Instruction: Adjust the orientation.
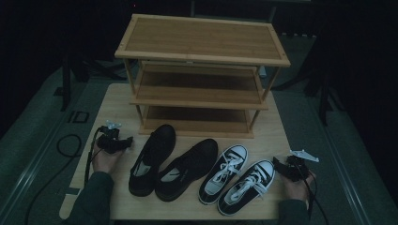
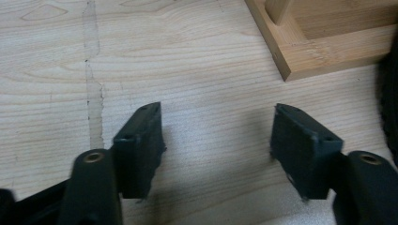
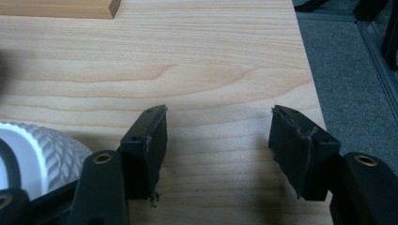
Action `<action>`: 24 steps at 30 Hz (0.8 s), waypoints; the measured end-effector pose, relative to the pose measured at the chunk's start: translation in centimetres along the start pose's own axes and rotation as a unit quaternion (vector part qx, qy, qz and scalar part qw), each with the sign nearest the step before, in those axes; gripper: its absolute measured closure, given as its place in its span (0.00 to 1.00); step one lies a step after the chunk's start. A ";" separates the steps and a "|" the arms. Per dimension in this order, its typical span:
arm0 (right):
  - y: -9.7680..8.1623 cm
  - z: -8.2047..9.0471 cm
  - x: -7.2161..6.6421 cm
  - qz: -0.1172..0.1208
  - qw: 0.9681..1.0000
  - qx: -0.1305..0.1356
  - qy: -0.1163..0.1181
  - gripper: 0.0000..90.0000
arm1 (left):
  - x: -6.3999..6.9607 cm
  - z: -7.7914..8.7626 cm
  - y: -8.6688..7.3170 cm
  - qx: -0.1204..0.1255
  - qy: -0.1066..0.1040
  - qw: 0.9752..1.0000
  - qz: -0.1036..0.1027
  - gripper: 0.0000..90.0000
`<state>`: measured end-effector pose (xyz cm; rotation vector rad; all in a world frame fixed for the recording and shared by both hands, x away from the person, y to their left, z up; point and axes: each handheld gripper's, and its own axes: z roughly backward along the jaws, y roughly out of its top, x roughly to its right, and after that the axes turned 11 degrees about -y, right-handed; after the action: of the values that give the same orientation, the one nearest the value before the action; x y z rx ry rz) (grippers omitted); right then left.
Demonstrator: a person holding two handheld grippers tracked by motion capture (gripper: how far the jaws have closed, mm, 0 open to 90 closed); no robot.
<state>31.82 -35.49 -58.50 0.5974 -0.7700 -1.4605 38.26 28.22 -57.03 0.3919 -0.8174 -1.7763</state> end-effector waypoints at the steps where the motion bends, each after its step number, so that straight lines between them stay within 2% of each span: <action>1: 0.0 0.0 0.0 0.000 1.000 0.000 0.000 0.41 | 0.0 0.0 0.0 0.000 0.000 1.000 0.000 0.47; 4: 0.0 0.0 0.0 0.000 1.000 0.000 0.000 0.41 | 0.0 0.3 -0.1 -0.003 -0.006 1.000 -0.002 0.53; 8: 0.0 0.0 0.0 0.000 1.000 0.000 0.002 0.41 | 0.3 0.8 0.0 -0.002 -0.022 1.000 -0.002 0.55; 10: 0.0 0.0 0.0 0.001 1.000 0.000 0.002 0.41 | 0.3 0.8 0.0 -0.002 -0.022 1.000 -0.002 0.55; 11: 0.0 0.0 0.0 0.001 1.000 0.000 0.002 0.41 | 0.7 1.5 0.2 0.001 -0.034 0.999 -0.011 0.56; 14: 0.0 0.0 0.0 0.001 1.000 0.000 0.003 0.41 | 1.0 2.3 0.4 0.006 -0.052 0.998 -0.019 0.61; 24: -0.1 0.1 0.0 0.002 1.000 0.001 0.005 0.41 | 2.0 4.9 1.3 0.005 -0.088 0.995 -0.054 0.70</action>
<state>31.72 -35.52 -58.51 0.6042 -0.7641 -1.4521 35.37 27.78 -52.38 0.2935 -0.9440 -1.9289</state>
